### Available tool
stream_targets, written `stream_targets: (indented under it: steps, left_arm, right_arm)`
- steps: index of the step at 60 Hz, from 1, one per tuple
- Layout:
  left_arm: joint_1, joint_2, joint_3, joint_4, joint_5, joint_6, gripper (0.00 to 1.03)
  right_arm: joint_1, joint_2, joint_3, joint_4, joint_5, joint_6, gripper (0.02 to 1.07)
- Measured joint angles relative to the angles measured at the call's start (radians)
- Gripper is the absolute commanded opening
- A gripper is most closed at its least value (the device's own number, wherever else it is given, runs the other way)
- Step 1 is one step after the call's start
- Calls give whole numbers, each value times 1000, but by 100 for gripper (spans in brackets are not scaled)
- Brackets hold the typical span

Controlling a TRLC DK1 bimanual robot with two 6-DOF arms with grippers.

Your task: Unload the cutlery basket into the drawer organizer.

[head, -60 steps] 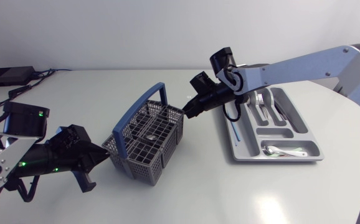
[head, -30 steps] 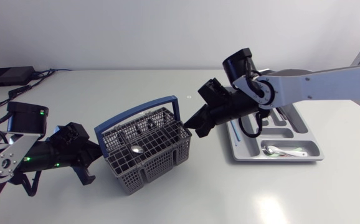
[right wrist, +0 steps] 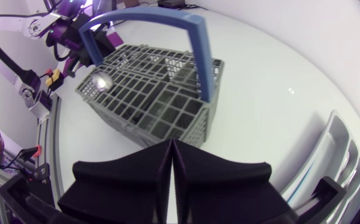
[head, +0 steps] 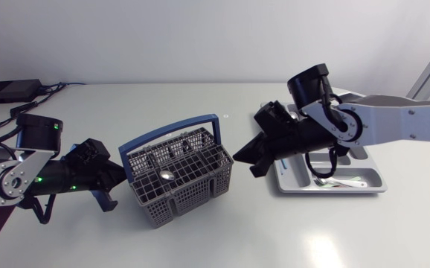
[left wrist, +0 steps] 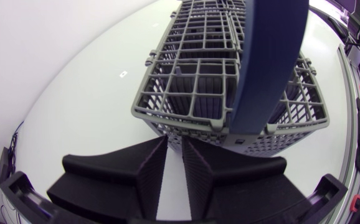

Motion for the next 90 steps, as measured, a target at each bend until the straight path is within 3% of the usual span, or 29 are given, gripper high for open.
stream_targets:
  steps: [24,54,57,61,64,71,74,82,90]
  left_arm:
    - [18,-11,-1,30,11,0,20]
    - [-36,97,40,81,3,-35,20]
    - [-42,106,49,81,3,-35,21]
    - [-41,108,52,79,7,-44,33]
    - [-26,100,53,69,12,-45,40]
    - [68,21,64,-44,56,-33,66]
    - [117,-39,80,-115,70,-21,71]
    - [170,-229,131,-316,92,1,73]
    - [129,-413,197,-561,103,-19,73]
  right_arm:
    - [16,165,74,58,37,8,7]
    - [112,-122,-183,20,65,34,7]
    - [108,-140,-194,18,76,34,7]
    - [92,-159,-201,18,87,34,8]
    - [74,-180,-201,23,98,33,15]
    - [31,-253,-203,29,133,33,35]
    - [21,-290,-208,28,139,32,41]
    - [17,-360,-234,11,147,32,48]
    - [17,-404,-245,-19,155,34,52]
